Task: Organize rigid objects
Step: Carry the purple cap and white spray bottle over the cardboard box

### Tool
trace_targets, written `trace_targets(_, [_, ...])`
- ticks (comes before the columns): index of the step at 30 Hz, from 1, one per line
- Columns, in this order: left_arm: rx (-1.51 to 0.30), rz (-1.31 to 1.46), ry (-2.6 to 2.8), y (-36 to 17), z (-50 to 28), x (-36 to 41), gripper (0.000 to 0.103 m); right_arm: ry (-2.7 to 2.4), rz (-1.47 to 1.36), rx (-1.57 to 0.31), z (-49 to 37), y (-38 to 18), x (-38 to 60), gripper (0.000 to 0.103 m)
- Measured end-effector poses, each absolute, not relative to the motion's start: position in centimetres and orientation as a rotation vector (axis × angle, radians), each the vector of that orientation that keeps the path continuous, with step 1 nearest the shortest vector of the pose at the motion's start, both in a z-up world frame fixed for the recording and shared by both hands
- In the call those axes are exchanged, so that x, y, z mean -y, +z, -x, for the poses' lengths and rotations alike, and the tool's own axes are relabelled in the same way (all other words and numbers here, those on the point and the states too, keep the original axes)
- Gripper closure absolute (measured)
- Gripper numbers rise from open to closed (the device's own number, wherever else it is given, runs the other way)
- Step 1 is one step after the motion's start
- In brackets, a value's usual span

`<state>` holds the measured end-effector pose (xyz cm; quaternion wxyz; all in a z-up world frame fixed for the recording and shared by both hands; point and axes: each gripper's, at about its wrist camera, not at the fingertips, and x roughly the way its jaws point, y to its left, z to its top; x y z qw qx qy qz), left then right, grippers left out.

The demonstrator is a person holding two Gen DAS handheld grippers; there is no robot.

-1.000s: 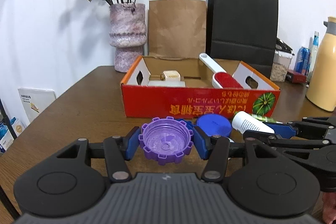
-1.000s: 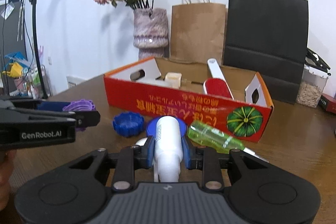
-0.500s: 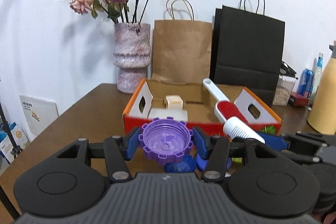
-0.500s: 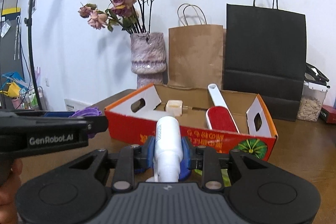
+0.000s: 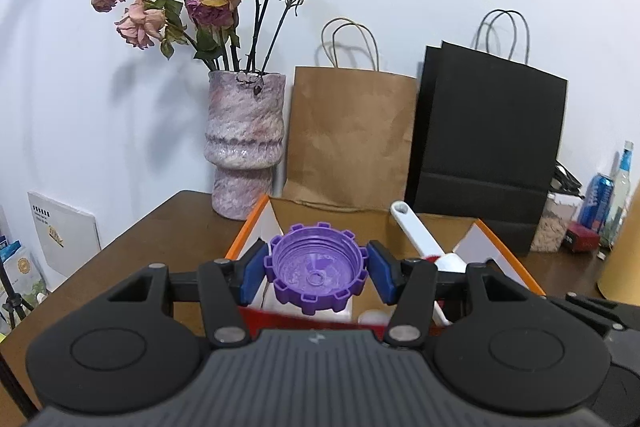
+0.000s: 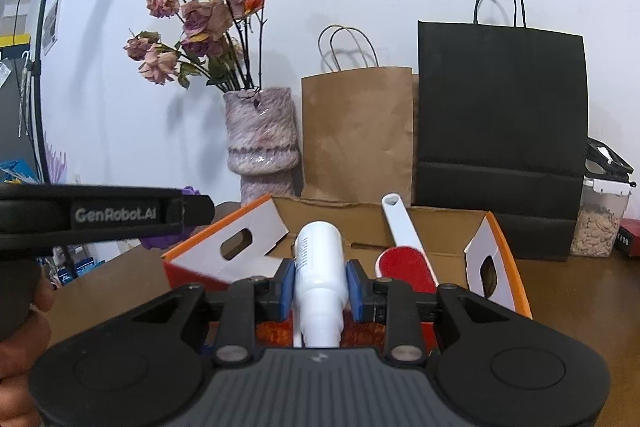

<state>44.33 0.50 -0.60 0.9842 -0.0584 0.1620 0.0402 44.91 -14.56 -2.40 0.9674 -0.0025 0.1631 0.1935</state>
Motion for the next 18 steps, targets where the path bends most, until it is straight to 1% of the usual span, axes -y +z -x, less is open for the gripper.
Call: trace_targets(18, [-0.375, 0.080, 0.134, -2.5, -53.3, -1.9, 0.048, 0.404, 0.057, -0.341, -53.6, -3.0, 13.3, 0.076])
